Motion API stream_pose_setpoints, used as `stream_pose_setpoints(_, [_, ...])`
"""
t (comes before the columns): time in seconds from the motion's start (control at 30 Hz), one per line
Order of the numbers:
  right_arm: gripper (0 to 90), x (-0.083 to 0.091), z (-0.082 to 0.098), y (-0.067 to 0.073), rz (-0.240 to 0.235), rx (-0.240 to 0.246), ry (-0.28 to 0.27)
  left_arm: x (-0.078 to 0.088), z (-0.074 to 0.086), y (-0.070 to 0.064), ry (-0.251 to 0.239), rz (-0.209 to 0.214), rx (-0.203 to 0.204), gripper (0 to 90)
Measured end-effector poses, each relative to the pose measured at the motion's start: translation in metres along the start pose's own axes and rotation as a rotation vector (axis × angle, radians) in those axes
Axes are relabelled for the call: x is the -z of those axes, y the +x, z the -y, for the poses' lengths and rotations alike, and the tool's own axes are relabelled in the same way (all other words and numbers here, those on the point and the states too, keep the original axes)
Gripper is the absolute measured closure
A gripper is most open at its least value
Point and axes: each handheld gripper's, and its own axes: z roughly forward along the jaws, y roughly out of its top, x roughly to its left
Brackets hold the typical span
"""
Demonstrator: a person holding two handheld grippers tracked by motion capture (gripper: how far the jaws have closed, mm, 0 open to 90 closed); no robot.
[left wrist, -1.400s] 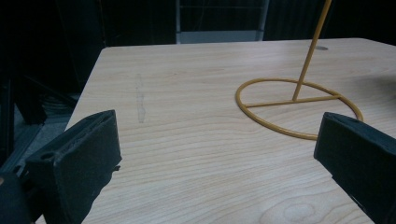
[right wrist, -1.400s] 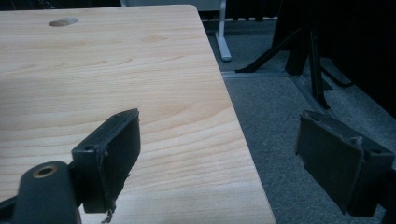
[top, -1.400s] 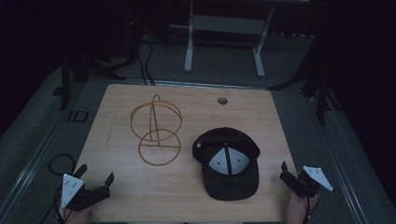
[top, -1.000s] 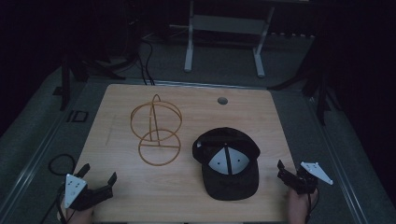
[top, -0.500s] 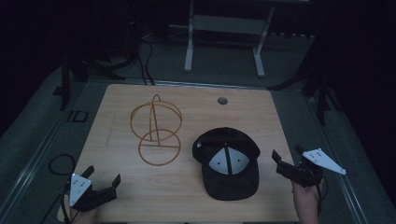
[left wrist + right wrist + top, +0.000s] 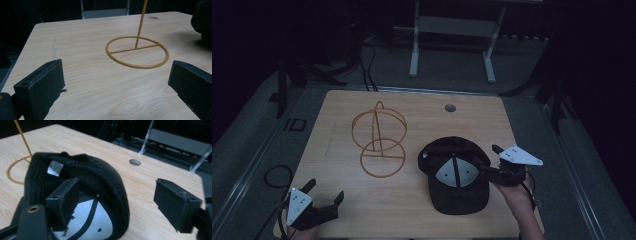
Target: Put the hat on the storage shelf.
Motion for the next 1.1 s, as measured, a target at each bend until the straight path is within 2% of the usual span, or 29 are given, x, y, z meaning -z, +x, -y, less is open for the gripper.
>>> stream_pose_setpoints(0.07, [29.0, -0.01, 0.002, 0.0, -0.001, 0.003, 0.024, 0.0, 0.0, 0.0, 0.005, 0.007, -0.002, 0.9])
stream_pose_setpoints(0.13, [38.2, -0.019, 0.004, -0.002, 0.003, 0.003, 0.047, 0.0, 0.0, 0.0, 0.008, 0.011, 0.003, 0.9])
stream_pose_setpoints(0.23, [41.1, -0.027, 0.006, -0.003, -0.004, 0.008, 0.068, 0.0, 0.0, 0.0, 0.008, 0.011, 0.003, 0.8])
stream_pose_setpoints(0.27, [44.9, -0.035, 0.009, -0.002, 0.004, 0.017, 0.091, -0.001, 0.0, 0.0, 0.009, 0.016, 0.002, 0.8])
stream_pose_setpoints(0.3, [44.9, -0.035, 0.009, -0.002, 0.004, 0.017, 0.091, -0.001, 0.0, 0.0, 0.008, 0.012, 0.001, 0.8])
stream_pose_setpoints(0.33, [51.3, -0.042, 0.011, 0.0, 0.029, 0.027, 0.12, -0.001, 0.0, -0.001, 0.009, 0.011, 0.001, 0.8])
stream_pose_setpoints(0.37, [51.3, -0.042, 0.011, 0.0, 0.029, 0.027, 0.12, -0.001, 0.0, 0.0, 0.009, 0.019, 0.003, 0.8])
stream_pose_setpoints(0.4, [57.1, -0.048, 0.014, 0.002, 0.038, 0.036, 0.145, -0.001, 0.001, -0.001, 0.01, 0.015, 0.001, 0.9])
stream_pose_setpoints(0.43, [57.1, -0.048, 0.014, 0.002, 0.038, 0.036, 0.145, -0.001, 0.001, -0.001, 0.01, 0.015, 0.001, 0.9])
stream_pose_setpoints(0.47, [69.0, -0.051, 0.015, 0.004, 0.068, 0.049, 0.16, -0.002, 0.001, -0.001, 0.01, 0.023, 0.003, 0.8])
stream_pose_setpoints(0.5, [69.0, -0.051, 0.015, 0.004, 0.068, 0.049, 0.16, -0.002, 0.001, -0.001, 0.012, 0.02, 0.002, 0.8])
stream_pose_setpoints(0.53, [86.8, -0.051, 0.015, 0.004, 0.082, 0.042, 0.163, -0.002, 0.001, -0.001, 0.013, 0.022, 0.003, 0.8])
stream_pose_setpoints(0.63, [88.0, -0.051, 0.014, 0.005, 0.085, 0.033, 0.161, -0.003, 0.001, -0.002, 0.017, 0.026, 0.004, 0.8])
stream_pose_setpoints(0.8, [88.5, -0.043, 0.004, 0.011, 0.05, 0.008, 0.101, -0.004, 0.001, -0.003, 0.024, 0.04, 0.011, 0.9])
stream_pose_setpoints(0.87, [88.6, -0.035, -0.007, 0.013, 0.018, -0.008, 0.061, -0.004, 0.0, -0.006, 0.029, 0.067, 0.02, 0.9])
stream_pose_setpoints(0.9, [88.6, -0.035, -0.007, 0.013, 0.018, -0.008, 0.061, -0.004, 0.0, -0.006, 0.029, 0.067, 0.02, 0.9])
stream_pose_setpoints(0.93, [88.6, -0.029, -0.015, 0.015, 0.01, -0.006, 0.036, -0.005, 0.0, -0.01, 0.027, 0.098, 0.037, 0.9])
stream_pose_setpoints(1.03, [88.6, -0.023, -0.023, 0.016, 0.005, -0.005, 0.015, -0.007, -0.001, -0.016, 0.028, 0.114, 0.037, 0.8])
stream_pose_setpoints(1.1, [88.7, -0.018, -0.03, 0.017, 0.001, 0.005, -0.008, -0.008, -0.005, -0.022, 0.028, 0.14, 0.026, 0.8])
